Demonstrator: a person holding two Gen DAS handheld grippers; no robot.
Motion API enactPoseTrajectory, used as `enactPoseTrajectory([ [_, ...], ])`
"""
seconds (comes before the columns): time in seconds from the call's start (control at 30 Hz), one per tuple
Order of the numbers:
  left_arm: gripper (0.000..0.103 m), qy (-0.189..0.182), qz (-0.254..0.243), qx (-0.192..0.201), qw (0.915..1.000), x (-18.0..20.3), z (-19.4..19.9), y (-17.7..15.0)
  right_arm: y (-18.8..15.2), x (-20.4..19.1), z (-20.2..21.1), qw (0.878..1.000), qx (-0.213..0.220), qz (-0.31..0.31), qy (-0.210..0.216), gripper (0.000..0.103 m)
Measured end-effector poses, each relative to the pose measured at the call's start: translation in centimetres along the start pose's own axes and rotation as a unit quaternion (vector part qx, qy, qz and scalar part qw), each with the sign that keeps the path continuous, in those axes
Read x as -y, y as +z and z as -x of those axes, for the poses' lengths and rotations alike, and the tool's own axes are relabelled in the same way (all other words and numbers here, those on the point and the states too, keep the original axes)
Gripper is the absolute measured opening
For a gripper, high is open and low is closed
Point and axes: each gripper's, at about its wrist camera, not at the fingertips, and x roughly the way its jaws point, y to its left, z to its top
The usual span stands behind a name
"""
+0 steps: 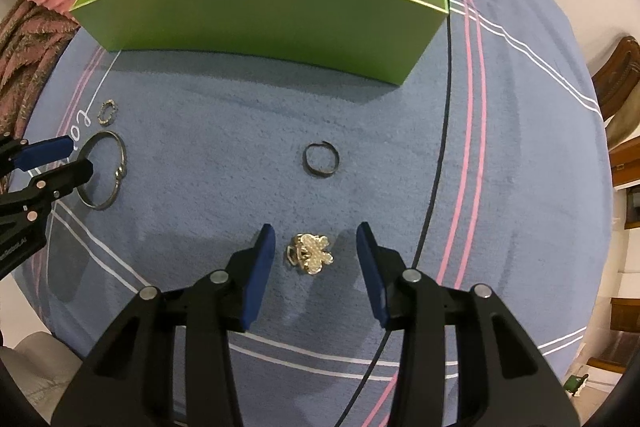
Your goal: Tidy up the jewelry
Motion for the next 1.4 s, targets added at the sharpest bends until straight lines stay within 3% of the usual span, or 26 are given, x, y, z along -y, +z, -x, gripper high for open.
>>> enactPoseTrajectory([
  [0.1, 0.036, 0.0, 0.002, -0.002, 1.0, -0.1, -0.2, 0.0, 0.1, -0.7, -0.1, 1.0, 0.0, 0.003, -0.003, 0.044],
  [0.23, 0.041, 0.0, 0.006, -0.002, 1.0, -0.4, -0.4, -0.1, 0.0, -1.3, 0.0, 1.0, 0.004, 0.006, -0.004, 0.056],
  [0.47, 0.035, -0.007, 0.002, -0.005, 1.0, -0.2, -0.4, -0.3, -0.8, -2.0, -0.4, 1.0, -0.004, 0.012, -0.002, 0.056],
  [0.7, 0.024, 0.001, -0.003, -0.006, 1.0, 0.1, -0.8, 0.0, -0.6, -2.1, -0.7, 1.0, -0.007, 0.016, 0.009, 0.038],
  [0.83, 0.013, 0.004, -0.001, -0.003, 1.0, 0.2, -0.7, 0.1, -0.5, -2.3, -0.5, 1.0, -0.006, 0.018, 0.015, 0.026],
  [0.9, 0.007, 0.005, -0.001, -0.001, 1.0, 0.1, -0.6, 0.1, -0.6, -2.5, -0.5, 1.0, -0.005, 0.019, 0.014, 0.026],
  [1.4, 0.007, 0.018, -0.011, 0.001, 0.9998, 0.0, -0.4, -0.6, -0.5, -1.9, 1.4, 0.999, 0.017, 0.026, 0.014, 0.022],
])
